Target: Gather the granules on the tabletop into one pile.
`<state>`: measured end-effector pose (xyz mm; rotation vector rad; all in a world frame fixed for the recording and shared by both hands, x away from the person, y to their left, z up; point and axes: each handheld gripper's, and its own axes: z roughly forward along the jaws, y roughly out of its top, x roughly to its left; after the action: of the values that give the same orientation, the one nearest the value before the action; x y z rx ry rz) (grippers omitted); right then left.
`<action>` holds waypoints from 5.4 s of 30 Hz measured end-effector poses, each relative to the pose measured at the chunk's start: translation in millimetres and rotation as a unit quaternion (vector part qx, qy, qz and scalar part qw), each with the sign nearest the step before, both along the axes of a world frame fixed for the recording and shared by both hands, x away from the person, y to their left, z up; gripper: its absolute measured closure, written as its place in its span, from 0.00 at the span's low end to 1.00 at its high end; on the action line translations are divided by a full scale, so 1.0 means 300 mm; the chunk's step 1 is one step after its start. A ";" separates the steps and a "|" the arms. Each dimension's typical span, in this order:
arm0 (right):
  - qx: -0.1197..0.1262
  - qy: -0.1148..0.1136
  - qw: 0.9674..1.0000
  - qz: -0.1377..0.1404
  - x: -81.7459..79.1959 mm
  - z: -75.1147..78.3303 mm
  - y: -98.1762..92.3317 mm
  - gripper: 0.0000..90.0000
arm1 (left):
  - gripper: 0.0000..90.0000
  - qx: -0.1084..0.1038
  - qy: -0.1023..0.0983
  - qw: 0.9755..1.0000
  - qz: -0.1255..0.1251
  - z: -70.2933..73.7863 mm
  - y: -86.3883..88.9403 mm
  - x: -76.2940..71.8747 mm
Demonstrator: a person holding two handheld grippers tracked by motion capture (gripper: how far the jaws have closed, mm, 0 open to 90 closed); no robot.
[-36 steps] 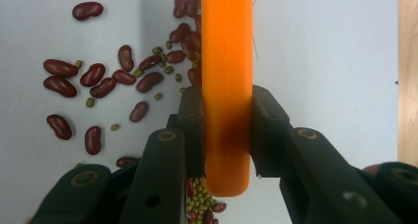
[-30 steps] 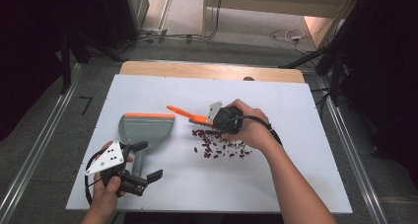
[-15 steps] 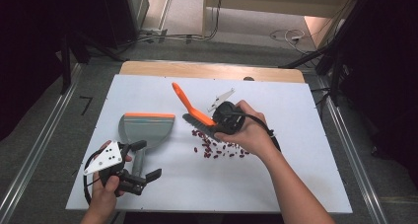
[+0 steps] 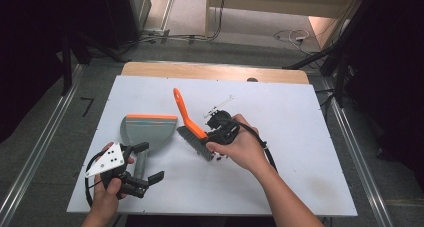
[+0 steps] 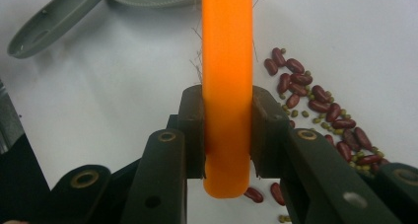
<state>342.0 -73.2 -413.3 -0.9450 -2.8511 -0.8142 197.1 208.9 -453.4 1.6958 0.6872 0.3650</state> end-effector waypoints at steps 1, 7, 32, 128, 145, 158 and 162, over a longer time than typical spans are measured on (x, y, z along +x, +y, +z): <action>0.000 0.000 1.000 0.000 0.000 0.000 0.000 0.77 | 0.00 0.002 -0.001 1.000 0.001 -0.001 0.001 0.001; 0.012 0.038 0.999 -0.013 -0.011 0.005 0.011 0.77 | 0.00 -0.004 -0.001 1.000 0.004 0.000 0.012 0.005; 0.007 0.128 0.985 -0.116 0.130 -0.082 -0.125 0.76 | 0.00 0.002 -0.003 1.000 0.006 -0.002 0.010 0.006; -0.079 0.031 0.992 0.090 0.041 -0.019 -0.352 0.76 | 0.00 0.006 -0.005 1.000 0.009 0.003 -0.021 0.009; -0.095 0.025 0.988 0.120 0.179 -0.028 -0.313 0.76 | 0.00 0.005 -0.006 1.000 0.009 0.002 -0.019 0.005; -0.098 0.019 0.990 0.100 0.265 -0.021 -0.319 0.76 | 0.00 0.005 -0.005 1.000 0.010 0.002 -0.014 0.000; -0.097 0.020 0.992 0.084 0.273 -0.021 -0.324 0.76 | 0.00 0.004 -0.006 1.000 0.010 0.002 -0.015 0.000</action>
<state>424.0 -170.3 -419.7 -0.7134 -2.9641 -0.5046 197.2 204.5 -452.7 1.6951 0.6951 0.3921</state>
